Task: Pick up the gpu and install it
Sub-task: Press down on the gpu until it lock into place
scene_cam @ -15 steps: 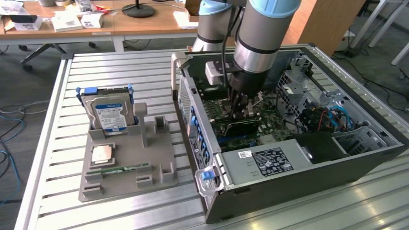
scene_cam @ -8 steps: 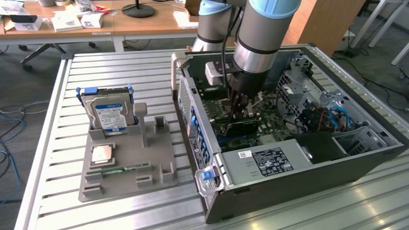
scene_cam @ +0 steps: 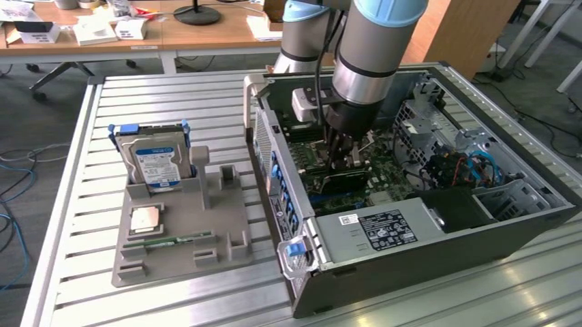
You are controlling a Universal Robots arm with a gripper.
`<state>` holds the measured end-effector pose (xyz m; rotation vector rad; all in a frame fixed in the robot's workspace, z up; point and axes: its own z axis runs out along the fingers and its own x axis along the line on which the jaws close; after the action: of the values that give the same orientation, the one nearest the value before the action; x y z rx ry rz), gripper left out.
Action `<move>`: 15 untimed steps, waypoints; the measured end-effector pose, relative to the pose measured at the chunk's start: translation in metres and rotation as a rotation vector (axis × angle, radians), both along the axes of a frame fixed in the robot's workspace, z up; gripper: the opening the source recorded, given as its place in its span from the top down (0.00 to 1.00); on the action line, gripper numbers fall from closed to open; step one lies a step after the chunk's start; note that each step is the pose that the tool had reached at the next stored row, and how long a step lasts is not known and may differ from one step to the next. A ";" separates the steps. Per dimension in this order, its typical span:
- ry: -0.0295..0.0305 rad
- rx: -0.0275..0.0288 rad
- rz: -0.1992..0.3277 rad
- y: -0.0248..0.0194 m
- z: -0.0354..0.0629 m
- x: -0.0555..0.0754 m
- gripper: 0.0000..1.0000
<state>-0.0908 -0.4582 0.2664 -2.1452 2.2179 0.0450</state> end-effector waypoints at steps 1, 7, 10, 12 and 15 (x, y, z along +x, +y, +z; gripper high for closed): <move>0.0001 -0.0001 0.000 0.0000 -0.0002 0.000 0.89; 0.0000 0.0000 0.000 0.0000 -0.0005 0.000 0.89; 0.0000 -0.0001 0.000 0.0000 -0.0008 0.000 0.89; 0.0001 -0.0002 0.000 0.0000 -0.0009 0.000 0.89; 0.0001 0.0000 0.000 0.0000 -0.0009 0.000 0.89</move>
<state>-0.0911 -0.4582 0.2655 -2.1453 2.2179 0.0450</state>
